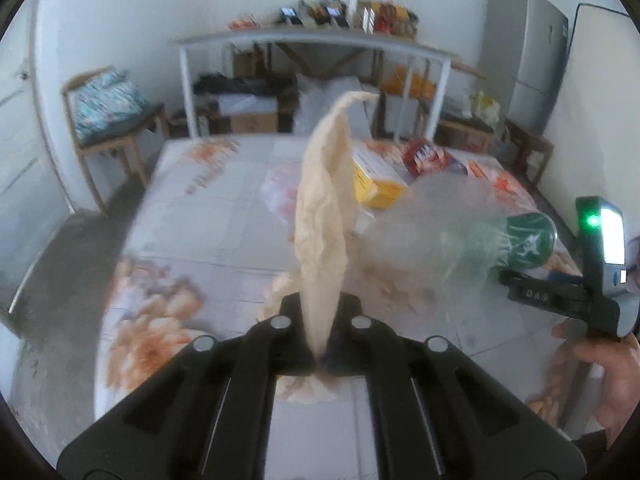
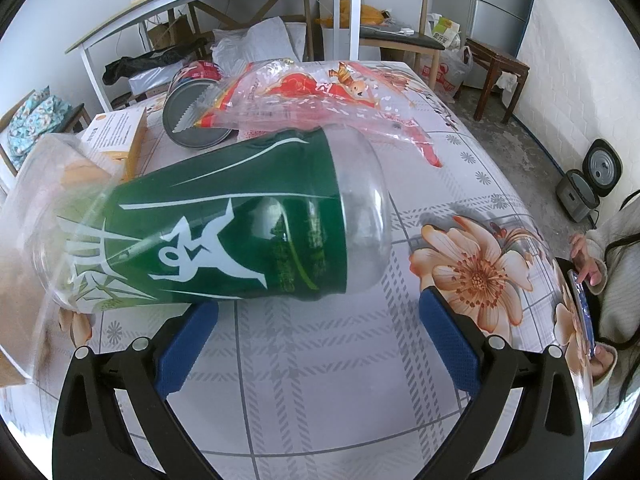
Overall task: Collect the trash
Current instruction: 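Lift the tan paper with the left tool while the right tool reaches toward the clear snack bag, then close the right tool on the clear snack bag with red print, then lift the snack bag up off the table with the right tool, then carry the tan paper in the left tool and snack bag in the right tool over the blue basket, then open both tools to drop the paper and snack bag into the blue basket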
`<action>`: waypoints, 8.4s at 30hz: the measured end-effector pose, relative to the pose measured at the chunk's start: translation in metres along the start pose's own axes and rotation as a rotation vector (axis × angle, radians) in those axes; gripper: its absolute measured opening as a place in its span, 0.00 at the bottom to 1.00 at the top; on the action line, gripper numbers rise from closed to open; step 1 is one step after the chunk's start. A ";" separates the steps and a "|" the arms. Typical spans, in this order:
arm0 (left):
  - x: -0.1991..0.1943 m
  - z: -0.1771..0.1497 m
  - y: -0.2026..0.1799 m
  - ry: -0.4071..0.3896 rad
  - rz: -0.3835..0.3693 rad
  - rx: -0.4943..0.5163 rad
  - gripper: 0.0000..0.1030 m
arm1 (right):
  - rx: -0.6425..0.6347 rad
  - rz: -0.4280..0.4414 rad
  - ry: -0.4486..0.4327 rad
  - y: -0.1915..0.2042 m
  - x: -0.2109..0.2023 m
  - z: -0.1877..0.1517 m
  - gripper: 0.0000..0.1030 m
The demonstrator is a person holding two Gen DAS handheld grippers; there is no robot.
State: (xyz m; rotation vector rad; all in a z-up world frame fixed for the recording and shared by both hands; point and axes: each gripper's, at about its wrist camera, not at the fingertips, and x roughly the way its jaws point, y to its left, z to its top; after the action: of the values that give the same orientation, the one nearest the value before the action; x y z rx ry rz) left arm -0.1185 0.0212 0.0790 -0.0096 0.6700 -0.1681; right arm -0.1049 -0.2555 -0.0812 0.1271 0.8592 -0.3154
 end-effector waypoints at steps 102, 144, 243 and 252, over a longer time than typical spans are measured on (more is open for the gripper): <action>0.051 -0.030 0.017 0.189 -0.069 -0.106 0.01 | -0.239 0.546 0.315 -0.074 0.112 0.168 0.94; 0.014 -0.020 0.023 0.054 -0.104 -0.084 0.00 | -0.174 0.487 -0.194 -0.116 -0.071 0.101 0.03; -0.389 -0.560 0.393 0.158 0.481 -1.192 0.78 | -1.494 0.795 0.674 0.457 -0.204 -0.562 0.04; -0.382 -0.539 0.387 0.143 0.461 -1.135 0.78 | -1.565 0.650 0.681 0.458 -0.171 -0.605 0.83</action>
State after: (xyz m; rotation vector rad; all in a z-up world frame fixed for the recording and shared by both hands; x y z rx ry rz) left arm -0.6873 0.4876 -0.1320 -0.9316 0.8181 0.6765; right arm -0.4984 0.3586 -0.3513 -0.9822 1.4534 1.1040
